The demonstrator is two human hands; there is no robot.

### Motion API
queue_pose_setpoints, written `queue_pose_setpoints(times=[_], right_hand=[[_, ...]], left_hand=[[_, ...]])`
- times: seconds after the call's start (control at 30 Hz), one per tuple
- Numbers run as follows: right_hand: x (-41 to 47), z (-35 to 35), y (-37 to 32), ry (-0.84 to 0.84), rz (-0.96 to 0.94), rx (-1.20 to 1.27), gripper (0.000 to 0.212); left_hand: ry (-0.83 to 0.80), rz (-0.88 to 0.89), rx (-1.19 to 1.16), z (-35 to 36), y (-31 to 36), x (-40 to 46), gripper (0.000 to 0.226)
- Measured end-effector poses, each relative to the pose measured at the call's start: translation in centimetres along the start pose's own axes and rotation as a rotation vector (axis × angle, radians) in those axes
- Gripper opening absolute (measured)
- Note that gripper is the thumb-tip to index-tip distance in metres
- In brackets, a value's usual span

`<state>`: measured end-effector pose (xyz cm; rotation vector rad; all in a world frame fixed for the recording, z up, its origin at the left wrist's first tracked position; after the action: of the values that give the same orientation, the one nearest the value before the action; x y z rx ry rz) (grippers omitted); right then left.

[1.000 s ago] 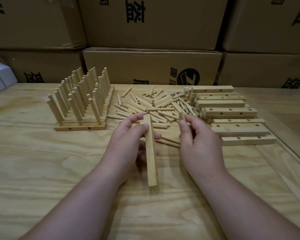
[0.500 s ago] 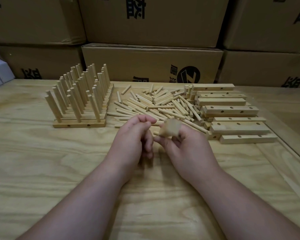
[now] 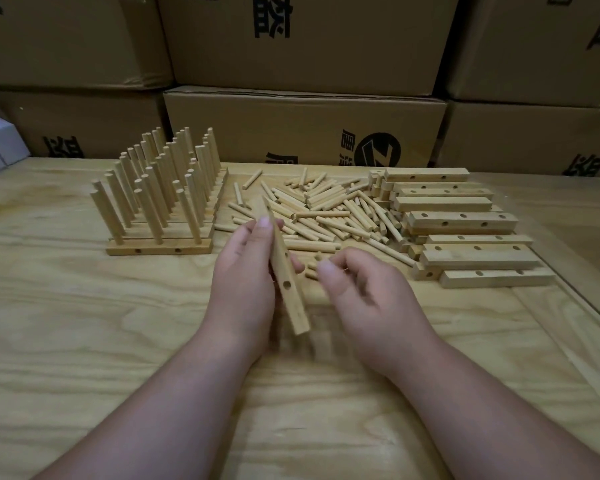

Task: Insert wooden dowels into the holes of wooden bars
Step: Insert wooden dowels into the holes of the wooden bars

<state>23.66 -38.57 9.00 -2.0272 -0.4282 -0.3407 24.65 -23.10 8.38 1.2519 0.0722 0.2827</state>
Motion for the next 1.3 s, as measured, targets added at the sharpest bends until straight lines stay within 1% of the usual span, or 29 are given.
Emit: queue_pose_setpoints(times=[0.03, 0.1, 0.2, 0.3, 0.4, 0.5, 0.57, 0.6, 0.7, 0.8, 0.87, 0.9, 1.0, 1.07, 1.17, 1.23, 1.3], right_hand=[[0.0, -0.2, 0.1, 0.021, 0.014, 0.051, 0.035], [0.2, -0.5, 0.5, 0.051, 0.069, 0.075, 0.026], [0.3, -0.5, 0.5, 0.077, 0.053, 0.035, 0.02], [0.3, -0.6, 0.5, 0.101, 0.033, 0.052, 0.012], [0.4, -0.4, 1.1, 0.1, 0.087, 0.127, 0.007], [0.4, -0.4, 0.9, 0.097, 0.064, 0.137, 0.015], [0.5, -0.4, 0.4, 0.077, 0.029, 0.108, 0.024], [0.5, -0.4, 0.3, 0.064, 0.022, 0.082, 0.025], [0.5, -0.3, 0.5, 0.046, 0.044, 0.047, 0.015], [0.5, -0.4, 0.8, 0.061, 0.07, 0.058, 0.016], [0.5, -0.4, 1.2, 0.064, 0.104, 0.117, 0.007], [0.5, -0.3, 1.4, 0.06, 0.122, 0.144, 0.006], [0.6, -0.3, 1.5, 0.045, 0.127, 0.166, 0.011], [0.5, -0.3, 1.3, 0.039, 0.136, 0.222, 0.006], [0.7, -0.7, 1.5, 0.058, 0.176, 0.28, 0.013], [0.8, -0.9, 1.7, 0.082, 0.202, 0.295, 0.017], [0.8, -0.9, 1.8, 0.089, 0.206, 0.326, 0.017]], left_hand=[[0.001, -0.002, 0.015, 0.0, 0.0, 0.0, 0.025], [-0.023, -0.007, 0.044, 0.2, -0.1, 0.1, 0.022], [-0.048, -0.009, 0.065, 0.4, -0.3, 0.1, 0.018], [-0.074, -0.044, 0.135, 0.6, -0.7, 0.2, 0.027], [-0.138, -0.08, 0.149, 1.1, -1.0, 0.0, 0.018], [-0.15, -0.109, 0.159, 1.2, -1.3, 0.0, 0.012], [-0.121, -0.092, 0.163, 1.0, -1.2, 0.1, 0.016], [-0.104, -0.08, 0.173, 0.9, -1.0, 0.2, 0.02], [-0.066, -0.063, 0.166, 0.8, -0.8, 0.2, 0.023], [-0.056, -0.038, 0.191, 0.7, -0.7, 0.4, 0.024], [-0.071, -0.032, 0.199, 0.7, -0.7, 0.3, 0.017], [-0.091, -0.034, 0.208, 0.8, -0.8, 0.2, 0.015], [-0.141, -0.057, 0.241, 1.1, -1.0, 0.1, 0.017], [-0.14, -0.101, 0.231, 0.9, -1.2, 0.2, 0.023], [-0.131, -0.161, 0.193, 0.6, -1.2, 0.4, 0.03], [-0.126, -0.152, 0.193, 0.6, -1.1, 0.4, 0.036], [-0.126, -0.13, 0.182, 0.6, -1.0, 0.4, 0.034]])
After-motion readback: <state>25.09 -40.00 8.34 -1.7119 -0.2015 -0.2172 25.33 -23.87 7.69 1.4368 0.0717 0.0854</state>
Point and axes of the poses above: each hand's wrist, its own x-axis towards the middle knuckle, its own z-axis out of the palm, y = z × x, the point moved 6 cm from there along x, towards the middle knuckle
